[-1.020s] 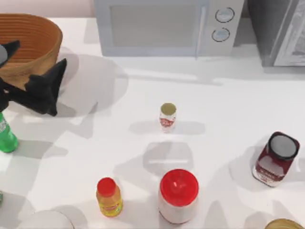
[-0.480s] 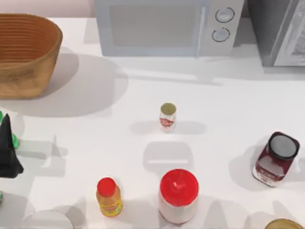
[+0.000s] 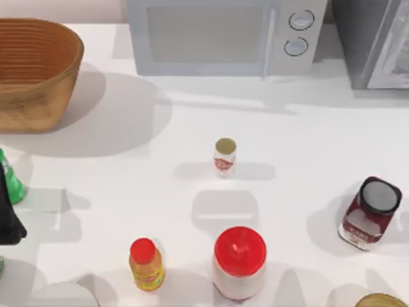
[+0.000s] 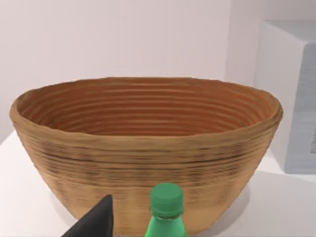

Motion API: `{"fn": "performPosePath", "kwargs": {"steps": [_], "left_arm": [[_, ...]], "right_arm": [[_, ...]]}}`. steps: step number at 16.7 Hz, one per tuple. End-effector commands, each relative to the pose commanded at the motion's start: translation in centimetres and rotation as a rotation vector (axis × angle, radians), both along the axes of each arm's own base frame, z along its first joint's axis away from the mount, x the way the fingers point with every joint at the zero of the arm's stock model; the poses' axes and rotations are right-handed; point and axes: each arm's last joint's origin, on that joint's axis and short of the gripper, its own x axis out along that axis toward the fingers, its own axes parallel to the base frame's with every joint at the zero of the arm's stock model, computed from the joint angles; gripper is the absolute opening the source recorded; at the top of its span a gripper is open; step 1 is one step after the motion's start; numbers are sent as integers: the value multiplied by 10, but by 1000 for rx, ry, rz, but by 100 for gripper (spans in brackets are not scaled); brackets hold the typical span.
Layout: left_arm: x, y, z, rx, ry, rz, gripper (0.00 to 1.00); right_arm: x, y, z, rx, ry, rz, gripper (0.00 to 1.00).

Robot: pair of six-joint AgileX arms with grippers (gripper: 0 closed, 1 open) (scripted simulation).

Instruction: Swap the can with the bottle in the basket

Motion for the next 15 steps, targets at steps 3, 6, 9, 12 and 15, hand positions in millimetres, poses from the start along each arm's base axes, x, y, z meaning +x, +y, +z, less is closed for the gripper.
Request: {"fn": "performPosePath", "kwargs": {"steps": [3,6,9,12,15], "left_arm": [[1,0,1,1,0,-2,100],[7,2,3,8,16,0,100],[19,5,1,18,72,-2,100],[35,10,-9,24,169,-6,100],[50,16,-24,20,275,-11,100]], "right_arm": [[0,0,0,0,0,0,100],[0,0,0,0,0,0,100],[0,0,0,0,0,0,100],[0,0,0,0,0,0,100],[0,0,0,0,0,0,100]]}}
